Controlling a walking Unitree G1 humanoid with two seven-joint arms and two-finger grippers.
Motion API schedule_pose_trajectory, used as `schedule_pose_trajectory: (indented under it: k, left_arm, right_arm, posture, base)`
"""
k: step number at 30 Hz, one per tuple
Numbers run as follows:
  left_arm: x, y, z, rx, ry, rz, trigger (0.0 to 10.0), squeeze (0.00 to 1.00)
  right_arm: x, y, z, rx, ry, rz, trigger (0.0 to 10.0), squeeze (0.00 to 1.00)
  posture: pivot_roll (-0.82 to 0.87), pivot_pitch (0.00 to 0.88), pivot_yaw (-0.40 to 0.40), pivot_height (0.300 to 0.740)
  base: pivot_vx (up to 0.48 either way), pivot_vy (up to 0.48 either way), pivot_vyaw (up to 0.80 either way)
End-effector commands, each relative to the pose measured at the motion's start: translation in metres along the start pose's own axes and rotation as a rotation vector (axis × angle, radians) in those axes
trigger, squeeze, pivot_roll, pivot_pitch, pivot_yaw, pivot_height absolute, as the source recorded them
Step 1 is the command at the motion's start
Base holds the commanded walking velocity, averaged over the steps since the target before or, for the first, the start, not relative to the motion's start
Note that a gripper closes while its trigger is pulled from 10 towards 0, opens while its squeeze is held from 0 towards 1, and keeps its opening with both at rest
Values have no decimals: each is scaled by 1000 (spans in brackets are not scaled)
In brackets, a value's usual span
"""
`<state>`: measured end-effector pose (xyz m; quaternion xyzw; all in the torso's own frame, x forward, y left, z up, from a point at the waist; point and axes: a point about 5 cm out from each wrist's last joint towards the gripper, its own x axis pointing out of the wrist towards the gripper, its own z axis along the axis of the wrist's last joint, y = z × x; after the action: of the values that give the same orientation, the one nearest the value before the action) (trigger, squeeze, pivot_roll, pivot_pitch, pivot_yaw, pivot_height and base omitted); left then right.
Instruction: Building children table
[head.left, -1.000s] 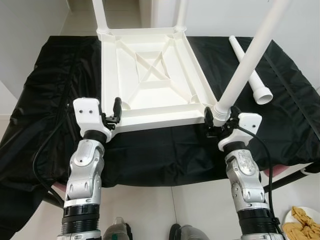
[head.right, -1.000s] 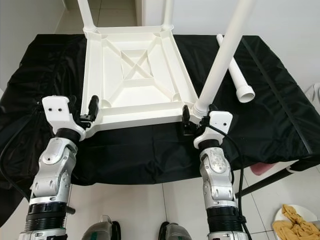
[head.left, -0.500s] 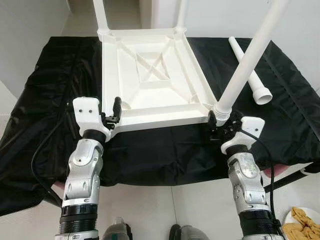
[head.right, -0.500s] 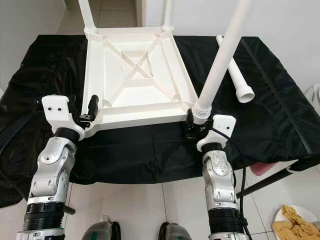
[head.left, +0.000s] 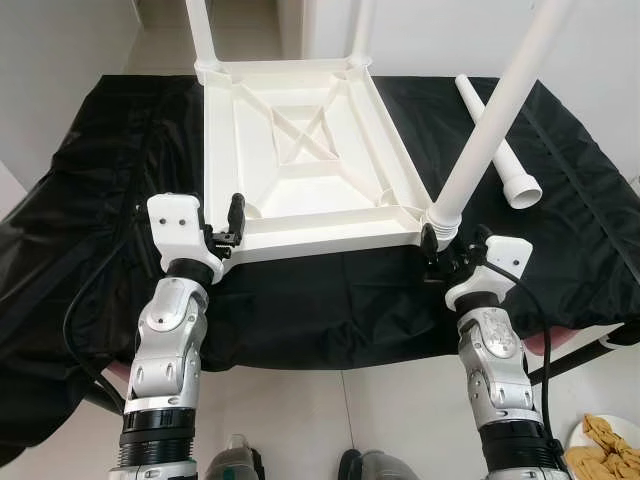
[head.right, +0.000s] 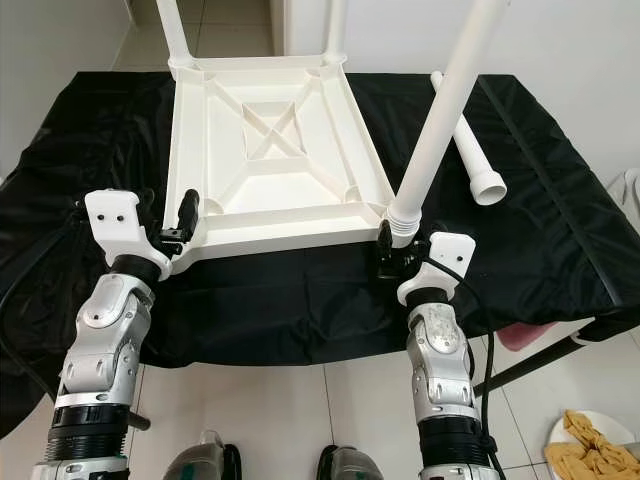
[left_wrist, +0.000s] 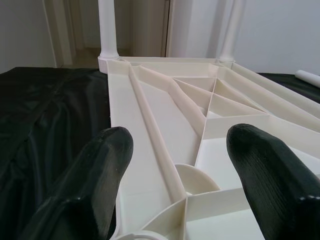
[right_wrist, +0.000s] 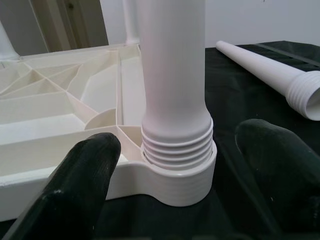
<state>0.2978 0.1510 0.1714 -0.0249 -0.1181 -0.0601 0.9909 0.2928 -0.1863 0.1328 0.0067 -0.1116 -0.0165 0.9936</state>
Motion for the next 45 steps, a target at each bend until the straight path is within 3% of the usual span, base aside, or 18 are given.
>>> schedule_pose_trajectory:
  k: [1, 13, 17, 37, 38, 39, 44, 45]
  left_arm:
    - [0, -1, -1, 8, 4, -3, 10000, 0]
    - [2, -1, -1, 5, 6, -9, 10000, 0]
    - [4, 0, 0, 7, 4, -9, 10000, 0]
    - [4, -1, 1, 1, 1, -8, 10000, 0]
    - [4, -2, 1, 1, 1, -8, 10000, 0]
    - [4, -2, 1, 0, 1, -8, 10000, 0]
    - [4, -2, 1, -2, 0, -6, 10000, 0]
    - [4, -2, 1, -2, 0, -5, 10000, 0]
  right_arm:
    - [-2, -4, -5, -13, 14, -16, 10000, 0]
    - [13, -12, 2, -22, -15, -21, 10000, 0]
    - [29, -17, 10, -11, -30, 0, 10000, 0]
    - [70, -24, 19, 80, 8, 87, 10000, 0]
    - [72, -24, 19, 85, 15, 92, 7490, 0]
    - [74, -25, 19, 81, 21, 97, 0, 0]
    - [77, -26, 18, 79, 37, 118, 431, 0]
    - [77, -25, 17, 77, 43, 126, 10000, 0]
  posture:
    - [51, 71, -22, 740]
    - [48, 68, -14, 740]
    - [52, 63, -14, 740]
    - [59, 62, -12, 740]
    - [59, 62, -12, 740]
    - [60, 62, -13, 740]
    - [62, 63, -16, 740]
    - [62, 63, -18, 740]
  base:
    - [0, 0, 0]
    - [0, 0, 0]
    - [0, 0, 0]
    - [0, 0, 0]
    - [0, 0, 0]
    - [0, 0, 0]
    - [0, 0, 0]
    - [0, 0, 0]
